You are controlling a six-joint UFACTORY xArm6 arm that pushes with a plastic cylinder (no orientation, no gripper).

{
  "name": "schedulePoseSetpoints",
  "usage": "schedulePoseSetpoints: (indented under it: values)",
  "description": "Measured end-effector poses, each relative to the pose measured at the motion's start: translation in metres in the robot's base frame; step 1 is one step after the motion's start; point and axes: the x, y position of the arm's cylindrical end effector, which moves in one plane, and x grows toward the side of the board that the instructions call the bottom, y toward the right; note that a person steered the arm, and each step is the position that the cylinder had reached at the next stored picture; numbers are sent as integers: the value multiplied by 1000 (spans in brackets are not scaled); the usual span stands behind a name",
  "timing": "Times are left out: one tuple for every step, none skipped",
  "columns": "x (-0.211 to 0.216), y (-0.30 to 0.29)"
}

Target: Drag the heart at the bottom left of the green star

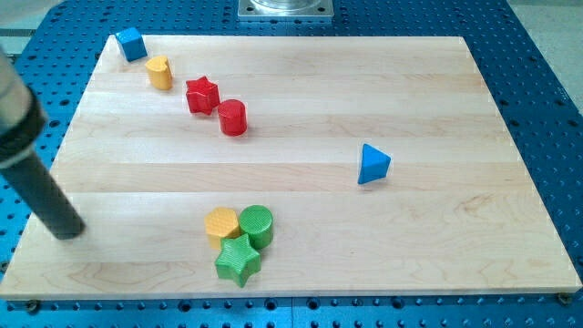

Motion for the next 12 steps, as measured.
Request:
schedulePoseSetpoints:
  values:
    - [-28, -6]
    - [-65, 1]
    - [-97, 5]
    - [-126, 7]
    - [-151, 22]
    - [-175, 45]
    - [-200, 63]
    - [-224, 84]
    - [-247, 107]
    - [-272, 119]
    - [-291, 116]
    - [-295, 98]
